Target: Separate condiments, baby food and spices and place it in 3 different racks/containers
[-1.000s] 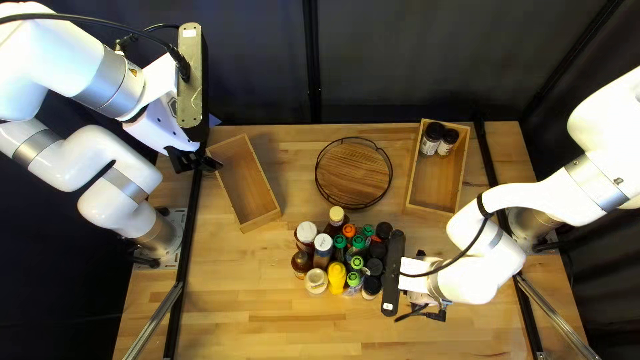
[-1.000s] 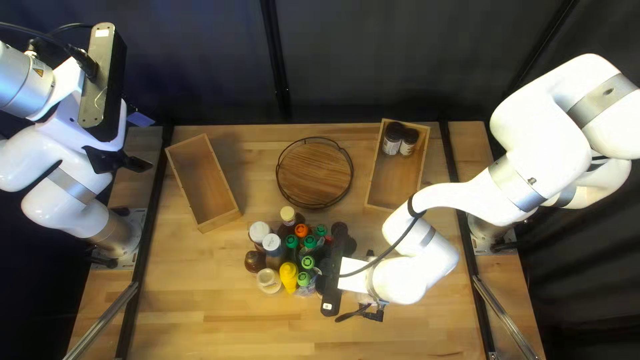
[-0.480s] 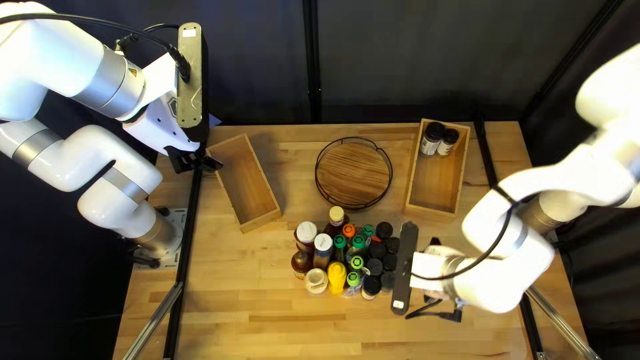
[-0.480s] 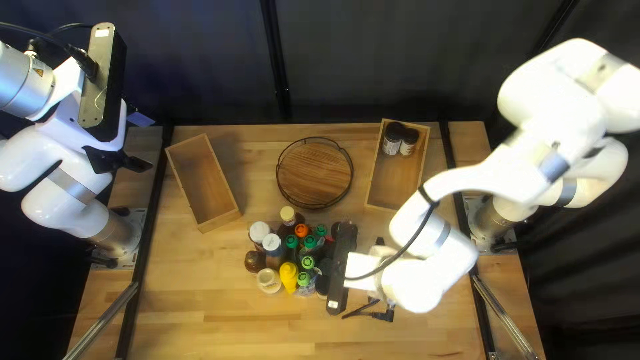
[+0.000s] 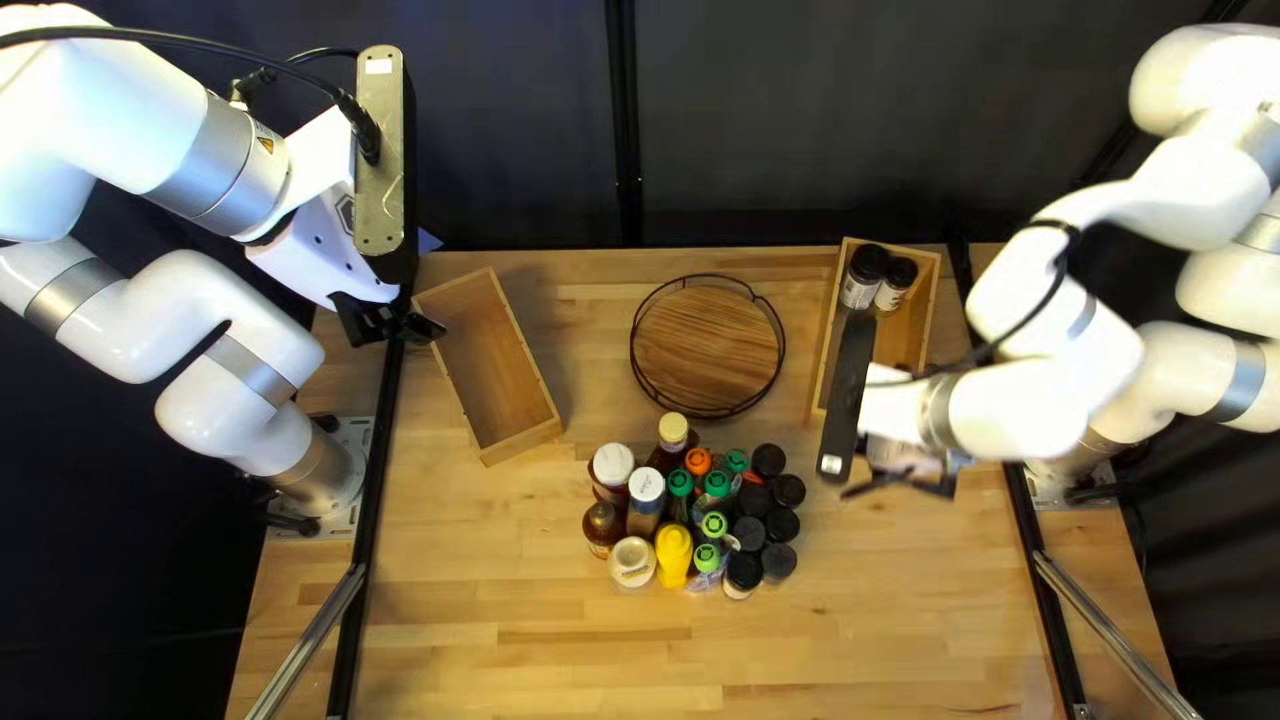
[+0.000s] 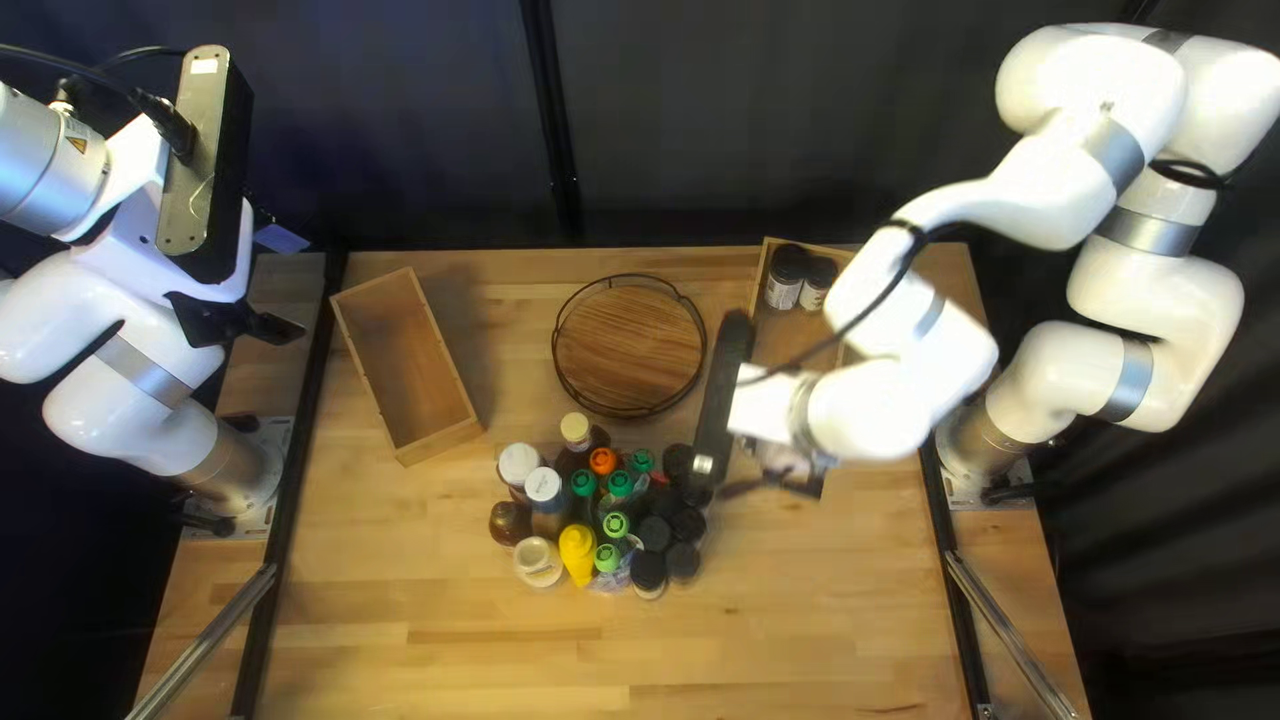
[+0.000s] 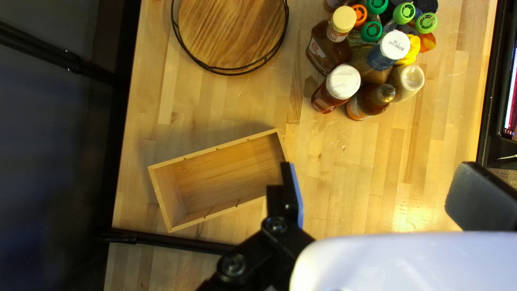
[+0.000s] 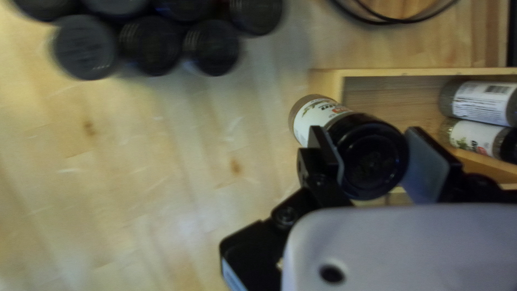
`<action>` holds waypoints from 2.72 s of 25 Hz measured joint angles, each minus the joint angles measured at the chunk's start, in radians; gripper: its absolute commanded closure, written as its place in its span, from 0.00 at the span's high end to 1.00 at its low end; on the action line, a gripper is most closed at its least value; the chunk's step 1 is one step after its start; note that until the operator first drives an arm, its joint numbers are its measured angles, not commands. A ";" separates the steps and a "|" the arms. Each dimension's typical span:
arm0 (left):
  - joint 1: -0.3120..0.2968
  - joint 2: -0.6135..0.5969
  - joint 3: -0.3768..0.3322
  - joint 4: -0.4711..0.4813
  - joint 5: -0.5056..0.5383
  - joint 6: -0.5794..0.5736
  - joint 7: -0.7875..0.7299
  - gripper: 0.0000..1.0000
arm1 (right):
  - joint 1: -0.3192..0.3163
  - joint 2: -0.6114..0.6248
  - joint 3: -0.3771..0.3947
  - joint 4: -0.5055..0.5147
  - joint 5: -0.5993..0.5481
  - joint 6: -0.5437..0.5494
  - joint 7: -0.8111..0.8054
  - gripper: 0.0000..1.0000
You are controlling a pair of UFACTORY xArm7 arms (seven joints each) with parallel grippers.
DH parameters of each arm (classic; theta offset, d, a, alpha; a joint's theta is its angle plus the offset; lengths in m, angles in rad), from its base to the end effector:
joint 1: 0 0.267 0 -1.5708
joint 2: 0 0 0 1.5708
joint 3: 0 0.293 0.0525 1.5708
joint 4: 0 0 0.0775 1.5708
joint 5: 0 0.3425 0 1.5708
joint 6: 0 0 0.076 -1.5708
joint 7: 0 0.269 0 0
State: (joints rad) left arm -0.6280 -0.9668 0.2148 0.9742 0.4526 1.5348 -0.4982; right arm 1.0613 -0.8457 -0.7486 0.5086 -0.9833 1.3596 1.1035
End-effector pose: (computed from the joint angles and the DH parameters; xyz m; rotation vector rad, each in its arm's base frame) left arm 0.2909 0.0124 0.4543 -2.9959 -0.1531 -0.7091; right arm 0.3327 -0.0357 0.1899 2.7596 -0.3999 0.3563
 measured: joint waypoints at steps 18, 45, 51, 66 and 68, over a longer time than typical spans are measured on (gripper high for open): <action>0.000 0.000 0.000 0.000 0.000 0.000 0.000 1.00 | -0.239 -0.108 -0.228 -0.137 -0.285 -0.089 -0.072 0.01; 0.000 0.000 0.000 0.000 0.000 0.000 0.000 1.00 | -0.272 -0.137 -0.166 -0.144 -0.266 -0.057 -0.109 1.00; 0.000 0.000 0.000 0.000 0.000 0.000 0.000 1.00 | -0.098 -0.061 -0.054 -0.075 -0.121 -0.053 -0.031 1.00; 0.000 0.000 0.000 0.000 0.000 0.000 0.000 1.00 | 0.268 0.087 -0.295 0.008 -0.058 -0.424 -0.172 1.00; 0.000 0.000 0.000 0.000 0.000 0.000 0.000 1.00 | 0.283 0.081 -0.343 0.002 -0.071 -0.453 -0.235 1.00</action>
State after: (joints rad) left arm -0.6280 -0.9668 0.2148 0.9742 0.4526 1.5348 -0.4982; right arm 1.3444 -0.7644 -1.0914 0.5108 -1.0547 0.9064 0.8687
